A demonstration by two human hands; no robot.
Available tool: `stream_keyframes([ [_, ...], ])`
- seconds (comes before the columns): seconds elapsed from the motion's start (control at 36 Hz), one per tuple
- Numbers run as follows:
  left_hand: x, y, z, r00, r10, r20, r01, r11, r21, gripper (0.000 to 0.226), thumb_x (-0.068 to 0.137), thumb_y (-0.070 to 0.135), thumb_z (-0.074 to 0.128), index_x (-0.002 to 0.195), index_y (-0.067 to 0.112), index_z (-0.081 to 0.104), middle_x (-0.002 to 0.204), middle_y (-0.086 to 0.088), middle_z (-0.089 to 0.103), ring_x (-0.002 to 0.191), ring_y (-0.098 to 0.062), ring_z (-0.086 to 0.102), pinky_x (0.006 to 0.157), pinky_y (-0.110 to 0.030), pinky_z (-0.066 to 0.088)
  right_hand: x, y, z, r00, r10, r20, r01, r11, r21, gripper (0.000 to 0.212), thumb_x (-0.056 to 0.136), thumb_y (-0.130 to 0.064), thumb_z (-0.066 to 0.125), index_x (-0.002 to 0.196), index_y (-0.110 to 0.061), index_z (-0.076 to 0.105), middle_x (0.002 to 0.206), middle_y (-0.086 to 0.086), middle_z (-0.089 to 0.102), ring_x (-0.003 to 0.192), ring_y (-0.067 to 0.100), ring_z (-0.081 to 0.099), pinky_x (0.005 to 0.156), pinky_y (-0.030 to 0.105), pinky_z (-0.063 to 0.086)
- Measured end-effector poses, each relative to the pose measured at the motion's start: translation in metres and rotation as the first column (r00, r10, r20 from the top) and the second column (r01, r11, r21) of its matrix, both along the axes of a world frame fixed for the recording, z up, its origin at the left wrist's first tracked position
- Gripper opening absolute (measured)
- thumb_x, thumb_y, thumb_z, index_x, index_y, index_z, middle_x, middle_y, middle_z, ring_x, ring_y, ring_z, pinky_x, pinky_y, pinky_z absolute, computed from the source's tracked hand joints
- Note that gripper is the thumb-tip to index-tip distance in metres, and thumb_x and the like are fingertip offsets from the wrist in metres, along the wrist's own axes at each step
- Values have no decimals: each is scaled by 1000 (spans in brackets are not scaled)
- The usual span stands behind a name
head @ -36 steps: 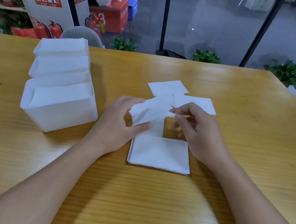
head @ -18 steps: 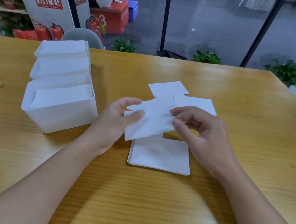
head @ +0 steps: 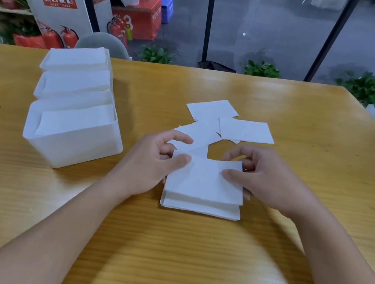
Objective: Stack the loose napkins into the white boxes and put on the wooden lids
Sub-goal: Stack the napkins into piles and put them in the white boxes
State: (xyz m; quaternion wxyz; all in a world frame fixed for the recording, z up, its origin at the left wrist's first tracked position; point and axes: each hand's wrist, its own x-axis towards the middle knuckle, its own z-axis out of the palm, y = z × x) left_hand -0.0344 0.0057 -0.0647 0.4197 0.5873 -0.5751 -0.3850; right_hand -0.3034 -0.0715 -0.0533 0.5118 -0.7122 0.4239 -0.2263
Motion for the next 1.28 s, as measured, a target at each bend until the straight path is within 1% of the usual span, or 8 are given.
stream_keyframes([
  [0.11, 4, -1, -4, 986, -56, 155, 55, 998, 12, 24, 103, 32, 74, 125, 40, 68, 64, 5, 48, 58, -20, 51, 68, -34, 47, -3, 0, 1, 995, 25, -97, -28, 999, -38, 17, 93, -15, 79, 104, -25, 72, 64, 0, 50, 57, 23, 46, 59, 36, 36],
  [0.33, 3, -1, -8, 933, -93, 346, 88, 996, 30, 23, 101, 36, 75, 122, 43, 68, 68, 7, 61, 56, -5, 51, 59, -18, 41, -2, 0, -3, 954, 61, -293, -121, 974, -192, 23, 86, -24, 88, 100, -31, 71, 60, -9, 53, 53, 10, 43, 52, 22, 35],
  [0.53, 10, -7, -13, 924, 93, 371, -55, 992, -112, 4, 100, 37, 76, 104, 37, 75, 73, 9, 67, 63, -8, 58, 64, -21, 48, -5, -4, -5, 959, -50, -280, -38, 953, -302, 25, 80, -47, 91, 81, -28, 76, 70, -12, 62, 58, 5, 49, 54, 21, 40],
  [0.67, 19, -24, -20, 845, 269, 462, -181, 957, -227, 17, 105, 40, 68, 120, 33, 74, 112, 16, 64, 99, -5, 61, 84, -24, 49, -1, -5, -8, 971, -128, -203, 50, 935, -350, 20, 87, -41, 87, 77, -26, 78, 79, -17, 68, 61, 2, 53, 55, 14, 39],
  [0.75, 23, -39, -20, 752, 262, 604, -201, 965, -168, 44, 110, 48, 57, 149, 29, 60, 148, 9, 55, 137, -15, 47, 112, -39, 46, 2, -5, -13, 972, -126, -198, 46, 931, -363, 15, 88, -38, 87, 78, -30, 78, 81, -21, 67, 67, 3, 55, 59, 15, 42],
  [0.83, 22, -51, -21, 694, 238, 680, -242, 966, -91, 60, 112, 51, 48, 164, 21, 44, 162, -1, 47, 152, -27, 32, 121, -43, 33, 6, -4, -17, 974, -109, -198, 27, 926, -376, 12, 89, -37, 86, 82, -32, 78, 85, -20, 67, 73, 5, 59, 64, 19, 47],
  [1.08, 22, -68, -27, 696, 265, 668, -256, 960, -114, 38, 110, 43, 56, 140, 22, 61, 125, 3, 66, 123, -24, 51, 112, -42, 39, 9, -3, -24, 967, -64, -245, -41, 914, -403, 9, 91, -36, 82, 86, -33, 75, 94, -15, 68, 83, 9, 62, 74, 34, 54],
  [1.28, 20, -64, -23, 744, 286, 604, -255, 957, -140, 13, 109, 31, 56, 110, 22, 65, 99, 12, 57, 105, -17, 46, 100, -39, 39, 11, -1, -22, 965, -76, -251, -38, 905, -423, 9, 92, -34, 82, 86, -32, 75, 94, -13, 68, 82, 9, 63, 76, 37, 55],
])
